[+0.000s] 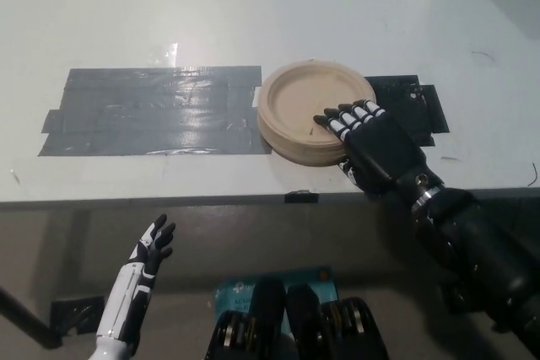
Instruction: A stack of plates is kept in the middle of the desk close to the robot and the robot grabs the stack with its right hand, picks it up and hands it to a person.
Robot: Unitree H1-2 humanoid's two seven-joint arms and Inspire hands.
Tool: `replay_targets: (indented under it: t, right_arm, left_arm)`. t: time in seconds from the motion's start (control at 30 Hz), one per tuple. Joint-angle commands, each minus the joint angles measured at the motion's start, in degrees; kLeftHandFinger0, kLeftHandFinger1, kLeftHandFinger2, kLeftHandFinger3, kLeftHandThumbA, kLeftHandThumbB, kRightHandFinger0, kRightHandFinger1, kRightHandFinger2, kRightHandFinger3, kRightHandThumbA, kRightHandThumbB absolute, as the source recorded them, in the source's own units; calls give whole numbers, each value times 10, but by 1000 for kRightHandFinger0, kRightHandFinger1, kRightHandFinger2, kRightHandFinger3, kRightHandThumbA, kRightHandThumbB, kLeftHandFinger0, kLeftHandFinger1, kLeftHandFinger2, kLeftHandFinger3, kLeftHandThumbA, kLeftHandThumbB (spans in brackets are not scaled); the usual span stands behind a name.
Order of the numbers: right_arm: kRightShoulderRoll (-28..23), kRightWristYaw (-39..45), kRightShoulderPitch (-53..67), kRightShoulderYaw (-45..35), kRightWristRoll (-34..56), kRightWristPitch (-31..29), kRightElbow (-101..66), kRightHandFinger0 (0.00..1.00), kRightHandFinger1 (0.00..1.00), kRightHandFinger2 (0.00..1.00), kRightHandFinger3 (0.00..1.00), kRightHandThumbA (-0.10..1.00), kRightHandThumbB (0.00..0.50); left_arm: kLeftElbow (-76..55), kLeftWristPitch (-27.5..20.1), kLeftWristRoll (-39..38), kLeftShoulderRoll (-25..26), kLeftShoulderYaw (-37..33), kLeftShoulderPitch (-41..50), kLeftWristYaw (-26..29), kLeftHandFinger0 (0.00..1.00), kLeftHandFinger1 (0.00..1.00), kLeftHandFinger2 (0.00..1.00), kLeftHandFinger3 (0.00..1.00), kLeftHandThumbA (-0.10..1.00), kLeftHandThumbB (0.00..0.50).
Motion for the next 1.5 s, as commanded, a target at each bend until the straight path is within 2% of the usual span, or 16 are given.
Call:
replay_targets:
  t: [0.0, 0.13, 0.17, 0.3, 0.4, 0.5, 0.57, 0.73, 0.83, 0.87, 0.97, 1.0, 1.1, 1.13, 1.17, 1.47]
  right_arm:
    - [0, -309, -54, 23, -63, -41, 78, 0, 0, 290, 174, -100, 261]
    - [-12, -326, -56, 0, -53, -57, 15, 0, 0, 376, 308, -100, 261]
    - [-16, -315, -55, -7, -49, -59, -10, 0, 0, 458, 421, -100, 254]
    - [-28, -291, -49, -26, -44, -63, -98, 0, 0, 664, 722, -100, 269]
    - [-30, -265, -41, -41, -43, -53, -164, 0, 0, 749, 782, -100, 270]
    - [-28, -248, -35, -47, -44, -49, -195, 0, 108, 806, 726, -100, 279]
    - [-28, -245, -32, -48, -46, -53, -210, 0, 58, 769, 684, -100, 285]
    - [-25, -245, -31, -50, -49, -62, -213, 0, 4, 745, 690, -100, 299]
    - [-23, -242, -29, -51, -51, -62, -211, 0, 0, 735, 667, -100, 313]
    - [-21, -244, -28, -51, -51, -63, -206, 0, 0, 695, 637, -100, 323]
    - [-18, -243, -29, -52, -51, -67, -198, 0, 0, 662, 647, -100, 299]
    - [-17, -238, -29, -52, -47, -69, -194, 0, 0, 622, 678, -100, 301]
    - [-13, -242, -34, -49, -55, -65, -178, 0, 9, 630, 673, -100, 315]
    - [-11, -244, -37, -48, -56, -65, -169, 0, 23, 652, 590, -100, 321]
    - [-8, -246, -43, -47, -56, -65, -155, 0, 27, 661, 530, -100, 304]
    - [12, -304, -139, -34, -66, -75, 1, 0, 0, 502, 466, -100, 289]
  left_arm:
    - [-17, -2, -3, 8, -2, -13, -12, 1000, 1000, 1000, 1000, 1000, 2]
    - [-17, -1, -2, 11, -1, -15, -12, 1000, 1000, 1000, 1000, 1000, 0]
    - [-16, -1, -1, 11, -1, -16, -12, 1000, 1000, 1000, 1000, 1000, 0]
    - [-15, 2, -1, 9, -1, -14, -11, 1000, 1000, 1000, 1000, 1000, 0]
    - [-16, 3, -2, 9, -2, -15, -12, 1000, 1000, 1000, 1000, 1000, 0]
    - [-17, 4, -2, 9, -1, -15, -13, 1000, 1000, 1000, 1000, 1000, 0]
    - [-18, 4, -2, 8, -2, -15, -14, 1000, 1000, 1000, 1000, 1000, 0]
    - [-21, 5, 2, 7, -1, -18, -13, 1000, 1000, 1000, 1000, 1000, 0]
    - [-22, 4, 4, 7, -2, -19, -14, 1000, 1000, 1000, 1000, 1000, 0]
    - [-22, 6, 0, 7, -1, -18, -16, 1000, 1000, 1000, 1000, 1000, 0]
    - [-23, 10, -4, 7, 0, -17, -17, 1000, 1000, 1000, 1000, 1000, 0]
    - [-24, 9, 0, 7, -1, -17, -16, 1000, 1000, 1000, 1000, 1000, 0]
    - [-24, 8, 1, 8, -2, -13, -17, 1000, 1000, 1000, 1000, 1000, 0]
    - [-25, 8, 0, 7, -2, -11, -17, 1000, 1000, 1000, 1000, 1000, 0]
    - [-25, 6, 3, 7, -2, -9, -16, 1000, 1000, 1000, 1000, 1000, 0]
    - [-25, 8, 5, 6, -3, -8, -17, 1000, 1000, 1000, 1000, 1000, 1]
